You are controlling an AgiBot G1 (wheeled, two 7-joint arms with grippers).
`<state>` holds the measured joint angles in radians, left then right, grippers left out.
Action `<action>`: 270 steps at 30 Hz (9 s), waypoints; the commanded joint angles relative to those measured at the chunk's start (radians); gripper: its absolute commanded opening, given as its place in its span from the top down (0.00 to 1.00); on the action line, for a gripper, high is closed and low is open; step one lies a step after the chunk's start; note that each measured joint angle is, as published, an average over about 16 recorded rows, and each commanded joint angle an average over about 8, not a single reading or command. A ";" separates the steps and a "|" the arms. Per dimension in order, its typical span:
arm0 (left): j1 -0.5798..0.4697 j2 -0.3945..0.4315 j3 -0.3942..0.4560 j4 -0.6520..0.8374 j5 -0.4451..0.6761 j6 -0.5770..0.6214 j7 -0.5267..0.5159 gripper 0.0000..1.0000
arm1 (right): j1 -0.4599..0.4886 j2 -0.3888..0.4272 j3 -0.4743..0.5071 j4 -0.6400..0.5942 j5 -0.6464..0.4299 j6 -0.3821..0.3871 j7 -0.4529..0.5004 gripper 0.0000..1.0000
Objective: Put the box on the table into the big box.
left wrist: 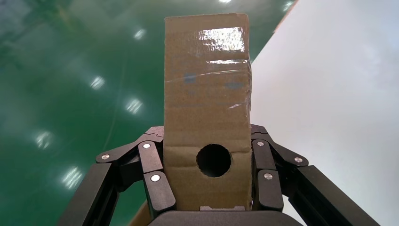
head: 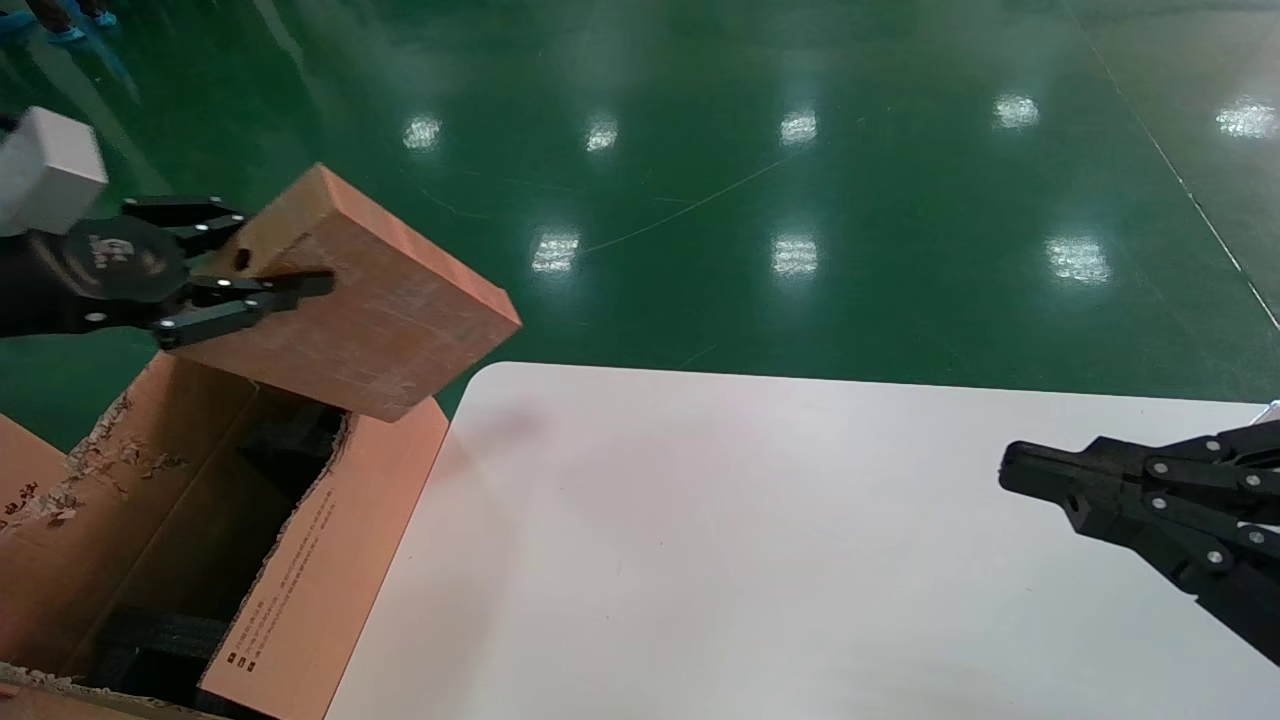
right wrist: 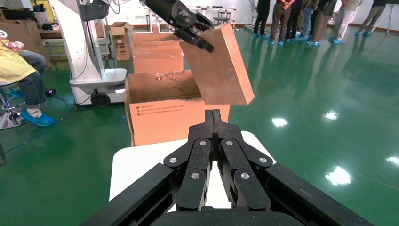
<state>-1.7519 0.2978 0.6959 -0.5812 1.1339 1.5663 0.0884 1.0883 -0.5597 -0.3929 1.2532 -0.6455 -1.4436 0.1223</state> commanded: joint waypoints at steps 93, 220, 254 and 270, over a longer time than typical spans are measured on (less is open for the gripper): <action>0.403 0.024 0.024 0.589 -0.085 -0.360 0.003 1.00 | 0.000 0.000 0.000 0.000 0.000 0.000 0.000 0.00; -0.005 0.331 0.124 1.545 -0.185 -0.331 0.711 0.00 | 0.000 0.000 -0.001 0.000 0.000 0.000 0.000 0.00; -0.179 0.363 0.186 1.527 -0.175 -0.199 0.739 0.00 | 0.000 0.000 -0.001 0.000 0.001 0.000 0.000 0.00; -0.317 0.493 0.207 1.669 -0.058 0.035 0.840 0.00 | 0.000 0.000 -0.001 0.000 0.001 0.001 0.000 0.00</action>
<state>-2.0607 0.7821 0.9034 1.0734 1.0656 1.5904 0.9174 1.0884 -0.5593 -0.3936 1.2530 -0.6449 -1.4431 0.1218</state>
